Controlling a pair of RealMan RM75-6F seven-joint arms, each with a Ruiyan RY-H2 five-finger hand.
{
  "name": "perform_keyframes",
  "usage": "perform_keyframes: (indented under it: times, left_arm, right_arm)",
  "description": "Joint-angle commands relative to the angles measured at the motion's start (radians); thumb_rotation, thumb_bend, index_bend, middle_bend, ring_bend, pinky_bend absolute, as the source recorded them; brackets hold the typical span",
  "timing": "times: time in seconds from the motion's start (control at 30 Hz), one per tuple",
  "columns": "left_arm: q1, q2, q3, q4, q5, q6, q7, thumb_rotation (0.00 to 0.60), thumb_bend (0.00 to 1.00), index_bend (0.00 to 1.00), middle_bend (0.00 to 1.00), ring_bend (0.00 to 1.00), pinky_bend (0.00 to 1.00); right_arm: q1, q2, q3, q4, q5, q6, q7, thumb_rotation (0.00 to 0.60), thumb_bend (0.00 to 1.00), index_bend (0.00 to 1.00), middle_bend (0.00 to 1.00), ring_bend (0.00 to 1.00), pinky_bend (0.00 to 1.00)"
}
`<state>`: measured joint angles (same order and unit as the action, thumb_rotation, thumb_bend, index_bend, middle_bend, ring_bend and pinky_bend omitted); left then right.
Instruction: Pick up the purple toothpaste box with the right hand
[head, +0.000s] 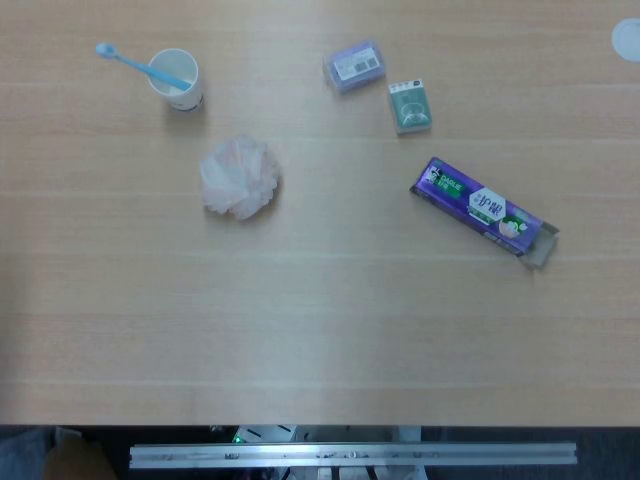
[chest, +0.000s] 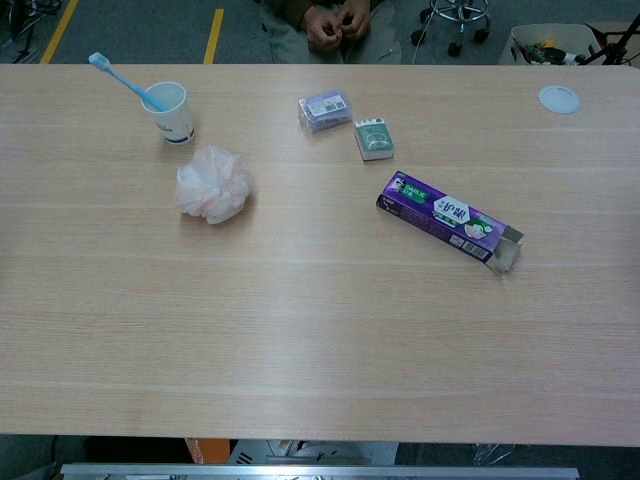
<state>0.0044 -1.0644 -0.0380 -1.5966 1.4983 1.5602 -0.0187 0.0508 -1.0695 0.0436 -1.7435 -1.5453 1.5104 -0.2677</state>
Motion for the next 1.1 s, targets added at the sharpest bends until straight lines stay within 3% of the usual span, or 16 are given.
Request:
perform_keyframes:
  times: [0.03, 0.43, 0.73, 1.1]
  left_arm:
    - [-0.001, 0.0, 0.001, -0.001, 0.0, -0.002, 0.001, 0.6, 0.33, 0.23, 0.22, 0.18, 0.18]
    - [0.0, 0.001, 0.001, -0.002, -0.002, 0.001, 0.001, 0.6, 0.33, 0.23, 0.22, 0.18, 0.18]
    - [0.0, -0.003, 0.0, 0.003, -0.016, -0.009, 0.002, 0.6, 0.33, 0.23, 0.22, 0.18, 0.18]
    - [0.002, -0.004, 0.003, 0.007, -0.027, -0.019, -0.002, 0.6, 0.33, 0.23, 0.22, 0.18, 0.18]
  right_arm:
    - [0.0, 0.0, -0.001, 0.0, 0.0, -0.001, 0.0, 0.6, 0.16, 0.37, 0.37, 0.34, 0.39]
    - [0.056, 0.04, -0.007, -0.041, -0.033, -0.088, -0.001, 0.6, 0.16, 0.37, 0.37, 0.34, 0.39]
    - [0.184, 0.009, -0.044, -0.063, -0.062, -0.327, -0.048, 0.6, 0.16, 0.37, 0.37, 0.34, 0.4]
    - [0.313, -0.089, -0.049, -0.04, 0.011, -0.556, -0.152, 0.6, 0.16, 0.35, 0.37, 0.33, 0.4]
